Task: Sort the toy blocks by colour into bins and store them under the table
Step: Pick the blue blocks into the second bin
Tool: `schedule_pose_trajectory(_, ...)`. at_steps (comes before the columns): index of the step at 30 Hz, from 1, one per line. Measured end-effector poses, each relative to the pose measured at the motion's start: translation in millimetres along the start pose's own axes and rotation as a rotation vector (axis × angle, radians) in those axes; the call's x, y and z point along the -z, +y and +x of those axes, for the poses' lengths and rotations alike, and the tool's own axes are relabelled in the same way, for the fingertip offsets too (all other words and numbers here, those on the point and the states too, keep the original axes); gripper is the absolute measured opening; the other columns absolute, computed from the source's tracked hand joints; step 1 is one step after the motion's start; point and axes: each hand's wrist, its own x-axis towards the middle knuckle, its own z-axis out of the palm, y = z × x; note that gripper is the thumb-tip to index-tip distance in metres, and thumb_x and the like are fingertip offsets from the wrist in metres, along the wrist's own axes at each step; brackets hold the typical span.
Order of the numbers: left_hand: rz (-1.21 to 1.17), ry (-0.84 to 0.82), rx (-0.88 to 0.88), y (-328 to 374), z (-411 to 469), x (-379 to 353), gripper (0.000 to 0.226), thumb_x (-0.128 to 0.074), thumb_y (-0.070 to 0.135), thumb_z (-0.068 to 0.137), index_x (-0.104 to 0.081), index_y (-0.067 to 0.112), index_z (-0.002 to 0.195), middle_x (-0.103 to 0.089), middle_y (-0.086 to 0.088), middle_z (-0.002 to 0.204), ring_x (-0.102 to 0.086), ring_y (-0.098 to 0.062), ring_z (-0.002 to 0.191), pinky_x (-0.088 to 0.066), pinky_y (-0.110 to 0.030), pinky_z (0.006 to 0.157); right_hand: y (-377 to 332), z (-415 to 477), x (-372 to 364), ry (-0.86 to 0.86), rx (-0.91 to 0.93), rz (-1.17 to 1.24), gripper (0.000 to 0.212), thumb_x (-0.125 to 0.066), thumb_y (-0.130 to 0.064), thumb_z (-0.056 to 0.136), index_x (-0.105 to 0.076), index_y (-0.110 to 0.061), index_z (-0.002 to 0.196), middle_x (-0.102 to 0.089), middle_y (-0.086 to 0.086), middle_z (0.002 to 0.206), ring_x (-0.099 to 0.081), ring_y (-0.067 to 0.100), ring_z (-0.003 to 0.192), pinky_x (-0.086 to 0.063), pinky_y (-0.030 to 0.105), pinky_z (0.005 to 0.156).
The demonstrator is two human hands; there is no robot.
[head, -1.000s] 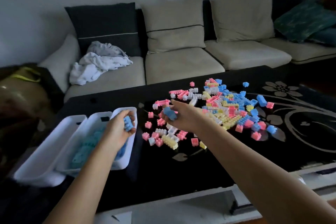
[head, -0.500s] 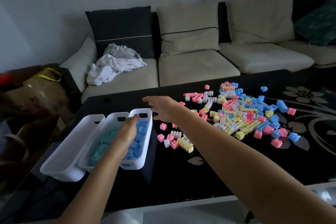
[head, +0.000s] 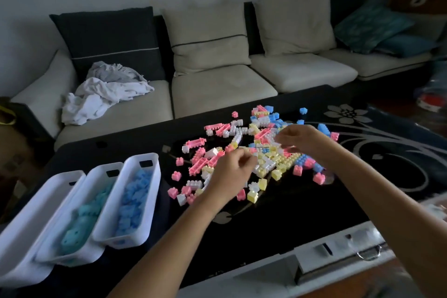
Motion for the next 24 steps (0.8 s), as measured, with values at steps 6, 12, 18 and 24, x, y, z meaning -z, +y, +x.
schedule_pose_trajectory(6, 0.130, -0.175, -0.168, 4.3, 36.5, -72.2, 0.020, -0.056, 0.010, 0.092, -0.063, 0.010, 0.111, -0.062, -0.003, 0.112, -0.059, -0.011, 0.095, -0.044, -0.013, 0.080, 74.5, -15.8, 56.3, 0.298, -0.108, -0.335, 0.020, -0.069, -0.001, 0.076, -0.069, -0.017, 0.089, -0.068, 0.003, 0.097, -0.061, 0.019, 0.089, -0.045, 0.029, 0.078)
schedule_pose_trajectory(12, 0.371, -0.301, -0.274, -2.5, 52.1, -116.0, 0.032, -0.048, 0.014, 0.093, -0.057, 0.010, 0.124, -0.055, -0.005, 0.126, -0.048, -0.021, 0.116, -0.040, -0.032, 0.098, 106.3, -18.2, 59.6, 0.238, -0.195, -0.503, 0.050, -0.086, -0.028, 0.060, -0.058, -0.026, 0.101, -0.043, -0.002, 0.109, -0.050, 0.019, 0.103, -0.043, 0.030, 0.081)
schedule_pose_trajectory(18, 0.512, -0.215, -0.314, -9.1, 58.5, -120.0, 0.026, -0.049, 0.028, 0.095, -0.061, 0.006, 0.103, -0.061, -0.007, 0.104, -0.054, -0.023, 0.101, -0.045, -0.037, 0.090, 110.9, -20.6, 39.3, 0.310, -0.048, -0.667, 0.046, -0.077, -0.041, 0.071, -0.052, -0.020, 0.103, -0.049, 0.000, 0.110, -0.056, 0.019, 0.085, -0.050, 0.033, 0.069)
schedule_pose_trajectory(24, 0.474, -0.184, -0.206, -0.2, 84.8, -116.9, 0.034, -0.051, 0.011, 0.093, -0.054, 0.012, 0.127, -0.057, -0.005, 0.122, -0.052, -0.018, 0.111, -0.046, -0.029, 0.095, 108.5, -19.3, 19.1, 0.249, 0.026, -0.835, 0.047, -0.063, -0.044, 0.084, -0.044, -0.028, 0.124, -0.049, 0.000, 0.112, -0.059, 0.022, 0.082, -0.045, 0.028, 0.062)
